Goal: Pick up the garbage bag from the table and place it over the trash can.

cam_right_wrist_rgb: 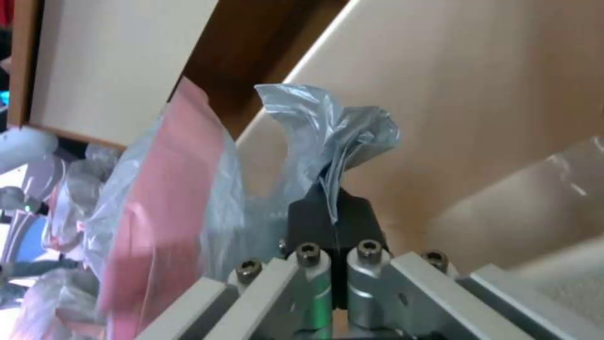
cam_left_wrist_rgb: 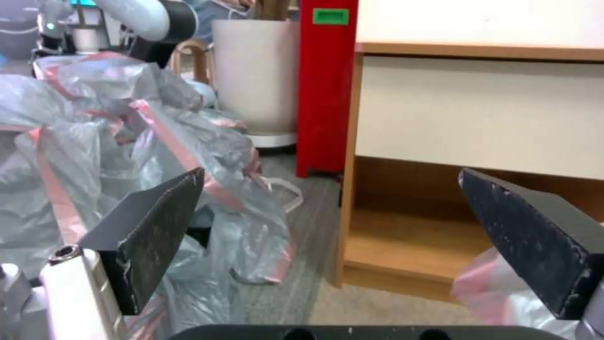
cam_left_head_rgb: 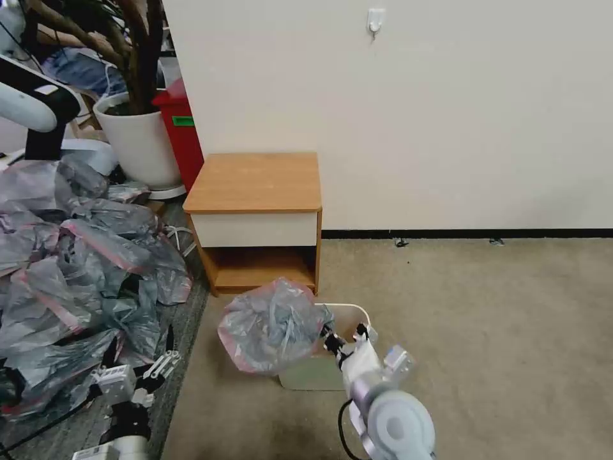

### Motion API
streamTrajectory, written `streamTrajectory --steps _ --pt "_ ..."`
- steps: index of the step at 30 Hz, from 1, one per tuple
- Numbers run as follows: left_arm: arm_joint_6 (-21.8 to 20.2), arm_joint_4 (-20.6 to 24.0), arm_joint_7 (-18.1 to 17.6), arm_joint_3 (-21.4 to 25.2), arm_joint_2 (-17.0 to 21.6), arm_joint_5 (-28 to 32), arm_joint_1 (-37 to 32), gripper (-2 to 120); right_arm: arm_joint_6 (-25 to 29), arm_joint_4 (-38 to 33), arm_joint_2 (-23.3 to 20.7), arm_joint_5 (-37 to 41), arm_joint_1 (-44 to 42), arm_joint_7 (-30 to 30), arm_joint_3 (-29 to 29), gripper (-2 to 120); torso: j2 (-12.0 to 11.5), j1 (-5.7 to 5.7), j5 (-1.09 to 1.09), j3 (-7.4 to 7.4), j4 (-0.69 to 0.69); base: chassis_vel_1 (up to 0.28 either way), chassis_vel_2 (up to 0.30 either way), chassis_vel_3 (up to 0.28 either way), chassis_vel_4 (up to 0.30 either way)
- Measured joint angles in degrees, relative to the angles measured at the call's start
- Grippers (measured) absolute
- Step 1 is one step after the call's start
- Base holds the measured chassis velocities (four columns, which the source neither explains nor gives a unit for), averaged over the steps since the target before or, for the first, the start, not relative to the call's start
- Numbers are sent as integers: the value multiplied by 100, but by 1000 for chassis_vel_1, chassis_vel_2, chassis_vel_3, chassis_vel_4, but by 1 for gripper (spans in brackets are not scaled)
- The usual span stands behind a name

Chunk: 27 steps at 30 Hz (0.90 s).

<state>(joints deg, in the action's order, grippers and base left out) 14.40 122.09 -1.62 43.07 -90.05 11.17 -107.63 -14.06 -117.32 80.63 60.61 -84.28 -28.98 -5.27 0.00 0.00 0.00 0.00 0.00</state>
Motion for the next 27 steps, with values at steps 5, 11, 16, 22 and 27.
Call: streamTrajectory --steps 5,11,16,22,27 --pt "0 -67 0 -29 1 -12 38 100 -4 -57 31 -226 -53 3 218 0 0 0 0 0 0 0 0 0 0" --pt "10 -106 0 -31 33 -14 51 100 13 90 45 -419 60 6 284 0 0 0 0 0 0 0 0 0 0" --pt "23 -136 0 -30 60 -10 69 100 25 105 -6 -549 70 6 269 0 0 0 0 0 0 0 0 0 0" --pt "23 -152 0 -47 76 -9 84 100 27 21 -28 -699 30 -19 255 19 0 0 0 0 0 0 0 0 0" --pt "30 -163 0 -73 83 -9 80 100 42 -65 -74 -886 -13 -43 184 36 0 0 0 0 0 0 0 0 0"
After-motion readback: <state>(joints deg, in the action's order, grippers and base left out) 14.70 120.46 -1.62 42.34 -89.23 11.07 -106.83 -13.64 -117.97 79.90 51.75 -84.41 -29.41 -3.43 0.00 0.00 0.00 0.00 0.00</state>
